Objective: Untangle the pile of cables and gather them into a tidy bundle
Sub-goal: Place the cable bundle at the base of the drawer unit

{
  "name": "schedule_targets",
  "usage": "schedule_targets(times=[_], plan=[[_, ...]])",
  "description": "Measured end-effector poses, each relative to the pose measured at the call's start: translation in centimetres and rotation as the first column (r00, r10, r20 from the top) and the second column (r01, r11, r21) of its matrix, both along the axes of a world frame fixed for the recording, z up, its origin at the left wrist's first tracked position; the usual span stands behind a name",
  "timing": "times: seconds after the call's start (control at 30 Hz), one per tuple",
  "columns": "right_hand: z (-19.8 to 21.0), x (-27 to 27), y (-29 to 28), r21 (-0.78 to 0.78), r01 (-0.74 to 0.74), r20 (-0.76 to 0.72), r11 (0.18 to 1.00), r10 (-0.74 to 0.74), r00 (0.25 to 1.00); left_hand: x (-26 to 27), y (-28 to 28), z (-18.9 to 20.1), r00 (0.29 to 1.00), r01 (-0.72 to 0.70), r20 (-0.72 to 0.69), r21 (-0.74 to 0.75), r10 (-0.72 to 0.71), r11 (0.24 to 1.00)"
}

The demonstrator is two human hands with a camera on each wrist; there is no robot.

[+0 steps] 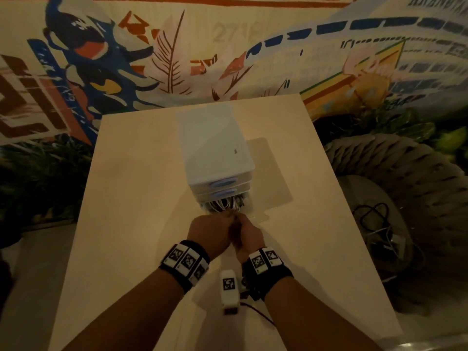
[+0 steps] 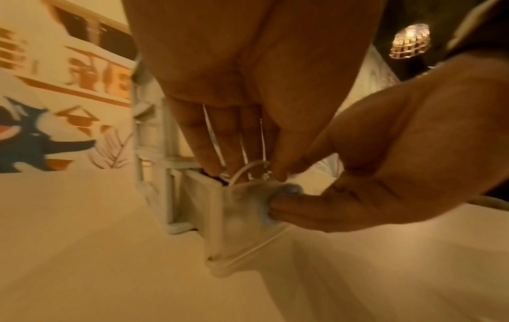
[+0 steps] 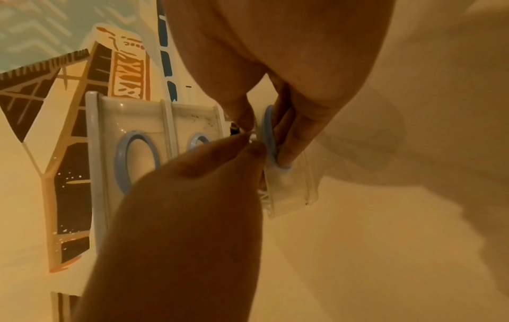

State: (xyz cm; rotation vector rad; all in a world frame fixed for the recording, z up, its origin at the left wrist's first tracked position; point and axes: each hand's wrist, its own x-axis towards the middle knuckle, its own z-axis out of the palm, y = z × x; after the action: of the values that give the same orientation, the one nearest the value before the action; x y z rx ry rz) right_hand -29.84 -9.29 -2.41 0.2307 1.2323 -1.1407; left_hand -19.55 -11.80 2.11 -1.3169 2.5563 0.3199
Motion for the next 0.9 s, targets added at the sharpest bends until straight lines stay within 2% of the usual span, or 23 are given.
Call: schedule_targets(times=[0.03, 0.1, 0.17, 0.3, 0.4, 0.43, 0.47, 0.5, 0.53, 0.57, 0.6, 0.63, 0.67, 0.73, 0.8, 0.9], plan=[[0.1, 0.1, 0.4, 0.006, -0.018, -0.021, 1.000, 0.018, 1.000, 0.4, -0.4, 0.0, 0.997, -0.048, -0.064, -0.006, 0.047, 0.999], [-0.1, 0.2, 0.2, 0.010, 0.074, 0.006, 0.997, -0.074, 0.997, 1.3, -1.1, 0.2, 0.970, -0.136, -0.204, 0.009, 0.135, 0.991], [0.1, 0.3, 0.2, 0.001, 0.033, -0.003, 0.999, -0.033, 0.999, 2.0, -1.7, 0.3, 0.935, -0.199, -0.293, 0.039, 0.201, 0.979], [0.8, 0.4, 0.7, -0.070, -0.009, 0.001, 0.997, 0.009, 1.000, 2.0, -2.6, -0.3, 0.923, -0.238, -0.296, 0.059, 0.244, 0.970], [0.5, -0.4, 1.3, -0.018, -0.199, -0.187, 0.980, 0.193, 0.963, 1.4, -2.5, -0.8, 0.952, -0.233, -0.205, 0.002, 0.228, 0.972], [0.9, -0.8, 1.6, 0.025, -0.320, -0.294, 0.947, 0.312, 0.903, 1.2, -2.5, -1.0, 0.964, -0.223, -0.152, -0.019, 0.218, 0.975], [1.3, -1.2, 2.0, 0.070, -0.439, -0.437, 0.896, 0.423, 0.794, 1.1, -2.5, -1.0, 0.973, -0.212, -0.102, -0.042, 0.207, 0.976], [1.6, -1.7, 2.3, 0.114, -0.532, -0.619, 0.839, 0.479, 0.622, 1.1, -2.6, -1.1, 0.976, -0.208, -0.074, -0.060, 0.204, 0.976], [2.0, -2.1, 2.6, 0.147, -0.603, -0.800, 0.784, 0.452, 0.394, 1.1, -2.7, -1.2, 0.976, -0.211, -0.071, -0.077, 0.205, 0.975], [2.6, -2.2, 2.8, 0.146, -0.650, -0.925, 0.746, 0.336, 0.178, 1.1, -2.8, -1.3, 0.975, -0.217, -0.070, -0.086, 0.211, 0.972], [3.2, -2.1, 2.7, 0.093, -0.693, -0.982, 0.715, 0.182, 0.056, 1.1, -2.9, -1.3, 0.975, -0.218, -0.064, -0.091, 0.213, 0.972], [3.5, -1.9, 2.3, 0.051, -0.755, -0.997, 0.654, 0.081, 0.003, 1.1, -2.9, -1.2, 0.974, -0.222, -0.056, -0.096, 0.218, 0.970], [3.3, -1.7, 1.5, 0.054, -0.821, -0.998, 0.569, 0.060, -0.025, 1.1, -2.8, -1.1, 0.972, -0.230, -0.064, -0.101, 0.224, 0.968], [2.2, -1.5, 0.0, 0.175, -0.898, -0.982, 0.404, 0.140, -0.128, 1.3, -2.8, -1.0, 0.964, -0.248, -0.129, -0.105, 0.234, 0.963], [0.8, -1.8, -0.8, 0.285, -0.915, -0.953, 0.285, 0.188, -0.239, 1.7, -2.8, -0.8, 0.955, -0.265, -0.165, -0.093, 0.248, 0.960], [-0.9, -2.2, -0.6, 0.511, -0.845, -0.860, 0.157, 0.091, -0.503, 2.2, -2.6, -1.2, 0.967, -0.239, -0.132, -0.177, 0.218, 0.955]])
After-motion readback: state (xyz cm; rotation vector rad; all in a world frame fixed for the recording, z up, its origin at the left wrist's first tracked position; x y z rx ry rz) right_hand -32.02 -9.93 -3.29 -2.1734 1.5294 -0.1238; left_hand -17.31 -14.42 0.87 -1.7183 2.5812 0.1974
